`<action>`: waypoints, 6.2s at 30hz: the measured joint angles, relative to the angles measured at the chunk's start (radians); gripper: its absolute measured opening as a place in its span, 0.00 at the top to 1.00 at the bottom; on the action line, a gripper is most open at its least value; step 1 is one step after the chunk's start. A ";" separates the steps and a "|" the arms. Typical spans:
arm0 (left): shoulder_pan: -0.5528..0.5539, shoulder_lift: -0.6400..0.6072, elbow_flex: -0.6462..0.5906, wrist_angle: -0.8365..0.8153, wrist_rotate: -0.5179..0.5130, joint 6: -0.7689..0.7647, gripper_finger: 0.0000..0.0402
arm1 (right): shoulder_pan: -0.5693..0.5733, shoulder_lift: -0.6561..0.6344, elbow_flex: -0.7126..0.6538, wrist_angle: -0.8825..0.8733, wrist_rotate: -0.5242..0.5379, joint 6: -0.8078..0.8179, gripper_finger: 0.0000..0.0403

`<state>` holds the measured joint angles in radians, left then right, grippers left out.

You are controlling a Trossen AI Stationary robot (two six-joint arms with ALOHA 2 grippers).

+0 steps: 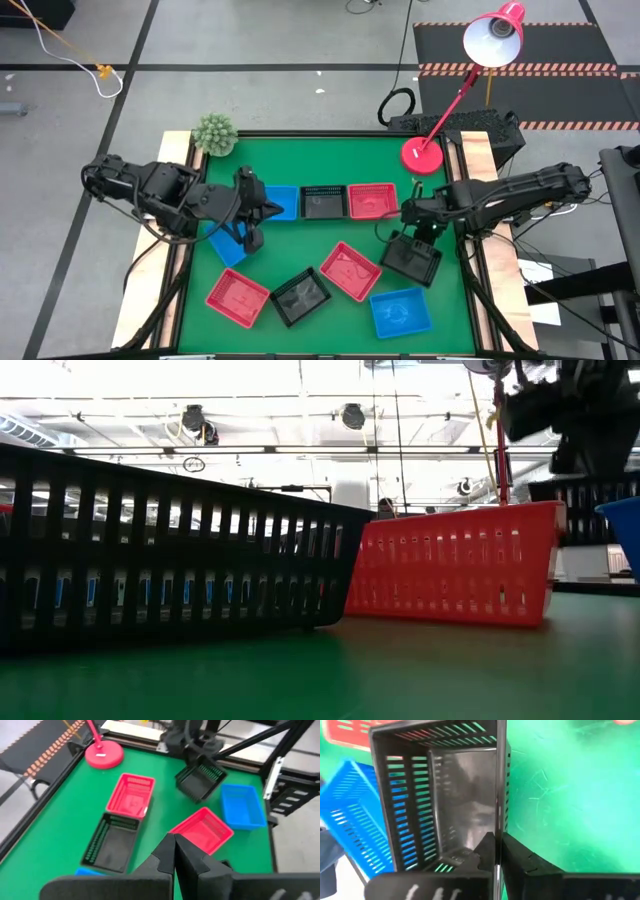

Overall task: Stack baskets by color
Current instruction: Stack the middle black bin on the top black bin

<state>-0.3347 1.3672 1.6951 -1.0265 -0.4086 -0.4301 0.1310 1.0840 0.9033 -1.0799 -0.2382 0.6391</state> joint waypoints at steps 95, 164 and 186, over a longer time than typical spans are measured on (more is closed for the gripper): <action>-0.105 -0.242 -0.443 -0.021 0.040 -0.256 0.99 | -0.513 1.015 1.378 -0.150 -0.130 -1.052 0.98; -0.095 -0.242 -0.443 -0.027 0.014 -0.206 0.99 | -0.508 1.107 1.242 -0.128 -0.132 -1.072 0.98; -0.020 -0.242 -0.443 -0.023 0.013 -0.156 0.99 | -0.511 1.106 1.136 -0.143 -0.156 -1.070 0.98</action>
<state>-0.3546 1.1255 1.2522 -1.0496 -0.3953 -0.5863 -0.3798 2.1902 2.0389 -1.2232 -0.3946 -0.4309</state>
